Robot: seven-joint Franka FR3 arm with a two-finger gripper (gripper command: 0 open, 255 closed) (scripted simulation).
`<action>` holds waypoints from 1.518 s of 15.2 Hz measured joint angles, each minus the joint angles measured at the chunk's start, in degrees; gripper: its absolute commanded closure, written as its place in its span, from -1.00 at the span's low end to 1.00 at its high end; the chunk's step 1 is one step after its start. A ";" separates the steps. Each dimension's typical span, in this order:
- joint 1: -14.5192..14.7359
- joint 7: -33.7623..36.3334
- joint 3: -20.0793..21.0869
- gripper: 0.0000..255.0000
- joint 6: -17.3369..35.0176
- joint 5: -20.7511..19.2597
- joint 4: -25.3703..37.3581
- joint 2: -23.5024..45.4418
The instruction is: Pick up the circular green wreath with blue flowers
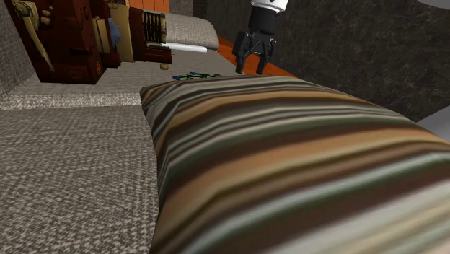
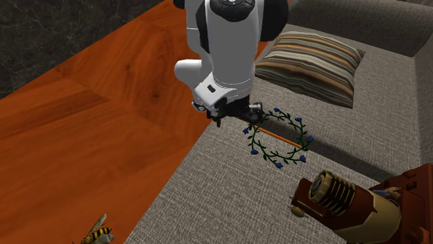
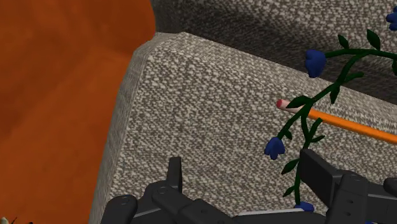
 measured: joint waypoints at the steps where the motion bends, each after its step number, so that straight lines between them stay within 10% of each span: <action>1: 0.17 1.11 0.80 -1.00 0.32 0.16 1.80 1.85; 13: 1.43 5.64 4.38 -1.00 5.39 0.95 3.47 7.34; 14: 1.43 5.59 4.38 1.00 5.64 0.97 3.18 7.30; 23: 1.35 5.57 4.20 1.00 6.05 0.91 2.81 6.83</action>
